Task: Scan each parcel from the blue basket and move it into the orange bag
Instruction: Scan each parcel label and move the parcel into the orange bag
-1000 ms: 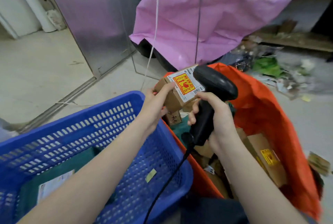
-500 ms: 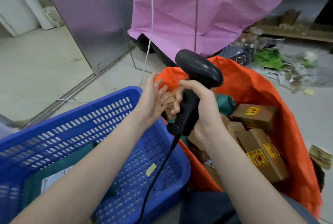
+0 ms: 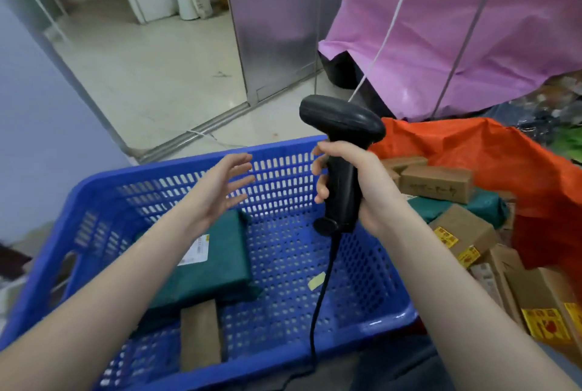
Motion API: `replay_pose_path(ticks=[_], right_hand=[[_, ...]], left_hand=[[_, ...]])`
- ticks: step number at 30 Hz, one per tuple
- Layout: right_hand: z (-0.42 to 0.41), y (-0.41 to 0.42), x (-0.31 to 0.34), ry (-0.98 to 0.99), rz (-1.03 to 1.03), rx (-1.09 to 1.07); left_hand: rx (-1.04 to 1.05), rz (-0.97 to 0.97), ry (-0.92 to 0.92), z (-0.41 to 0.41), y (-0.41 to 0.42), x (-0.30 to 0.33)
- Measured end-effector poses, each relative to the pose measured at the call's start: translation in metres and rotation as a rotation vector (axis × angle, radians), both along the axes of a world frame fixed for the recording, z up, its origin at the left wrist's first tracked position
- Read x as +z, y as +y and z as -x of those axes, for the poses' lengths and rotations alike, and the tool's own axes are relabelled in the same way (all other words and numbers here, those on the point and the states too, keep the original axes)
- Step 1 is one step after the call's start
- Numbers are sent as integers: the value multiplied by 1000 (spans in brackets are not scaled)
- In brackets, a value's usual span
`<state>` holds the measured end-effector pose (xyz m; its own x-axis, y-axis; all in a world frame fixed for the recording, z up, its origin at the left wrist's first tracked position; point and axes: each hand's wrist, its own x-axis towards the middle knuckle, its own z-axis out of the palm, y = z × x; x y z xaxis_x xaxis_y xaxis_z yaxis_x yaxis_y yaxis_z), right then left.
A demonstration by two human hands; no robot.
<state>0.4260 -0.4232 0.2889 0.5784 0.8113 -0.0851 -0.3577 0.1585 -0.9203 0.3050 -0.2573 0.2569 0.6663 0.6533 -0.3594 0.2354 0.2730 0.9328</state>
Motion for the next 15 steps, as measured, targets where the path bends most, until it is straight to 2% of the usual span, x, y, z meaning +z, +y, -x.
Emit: replay_pose_path(ticks=[6, 11, 15], right_hand=[[34, 44, -41, -11, 155, 198], [57, 76, -75, -16, 344, 284], [75, 107, -103, 43, 424, 315]], left_hand=[[56, -14, 126, 71, 54, -41], [-49, -66, 294, 116, 79, -83], [-61, -34, 392, 141, 89, -117]])
